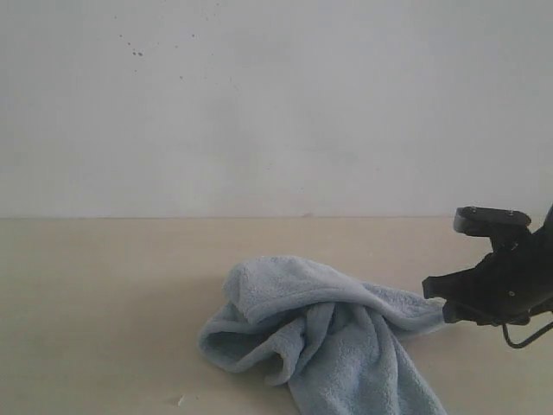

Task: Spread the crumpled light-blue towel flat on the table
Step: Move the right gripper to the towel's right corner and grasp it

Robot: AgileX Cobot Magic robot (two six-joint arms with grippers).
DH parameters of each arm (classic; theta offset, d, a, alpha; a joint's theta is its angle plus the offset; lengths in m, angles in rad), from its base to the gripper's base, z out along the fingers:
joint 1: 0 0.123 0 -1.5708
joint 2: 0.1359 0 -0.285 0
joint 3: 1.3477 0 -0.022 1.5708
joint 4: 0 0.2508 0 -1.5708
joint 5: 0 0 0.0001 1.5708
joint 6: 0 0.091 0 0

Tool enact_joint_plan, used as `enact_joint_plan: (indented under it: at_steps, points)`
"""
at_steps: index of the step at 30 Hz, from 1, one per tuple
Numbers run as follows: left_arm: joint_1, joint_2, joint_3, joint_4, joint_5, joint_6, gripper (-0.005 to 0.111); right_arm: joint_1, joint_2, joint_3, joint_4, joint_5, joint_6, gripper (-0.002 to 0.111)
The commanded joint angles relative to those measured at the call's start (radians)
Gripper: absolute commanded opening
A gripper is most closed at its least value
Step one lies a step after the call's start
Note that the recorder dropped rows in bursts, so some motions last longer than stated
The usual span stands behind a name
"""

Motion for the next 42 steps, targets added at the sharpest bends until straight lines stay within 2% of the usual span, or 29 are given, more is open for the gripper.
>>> enact_joint_plan:
  at_steps: [1, 6, 15, 25, 27, 28, 31, 42]
  points:
    - [-0.007, -0.002, 0.004, 0.004, -0.009, -0.005, 0.004, 0.002, 0.037, -0.014, 0.121, -0.045, -0.112, 0.045]
    - [-0.007, -0.002, 0.004, 0.004, -0.009, -0.005, 0.004, 0.002, 0.072, -0.018, 0.166, -0.092, -0.140, 0.045]
    - [-0.007, -0.002, 0.004, 0.004, -0.009, -0.005, 0.004, 0.002, 0.100, -0.091, 0.228, -0.079, -0.179, 0.045]
    - [-0.007, -0.002, 0.004, 0.004, -0.009, -0.005, 0.004, 0.004, 0.177, -0.153, 0.381, -0.037, -0.294, 0.044]
    - [-0.007, -0.002, 0.004, 0.004, -0.009, -0.005, 0.004, 0.004, 0.179, -0.153, 0.415, -0.054, -0.332, 0.039]
    - [-0.007, -0.002, 0.004, 0.004, -0.009, -0.005, 0.004, 0.004, 0.179, -0.153, 0.422, -0.062, -0.342, 0.032]
    - [-0.007, -0.002, 0.004, 0.004, -0.009, -0.005, 0.004, 0.004, 0.179, -0.153, 0.424, -0.086, -0.351, 0.000]
    - [-0.007, -0.002, 0.004, 0.004, -0.009, -0.005, 0.004, 0.004, 0.096, -0.151, 0.424, -0.086, -0.392, 0.000]
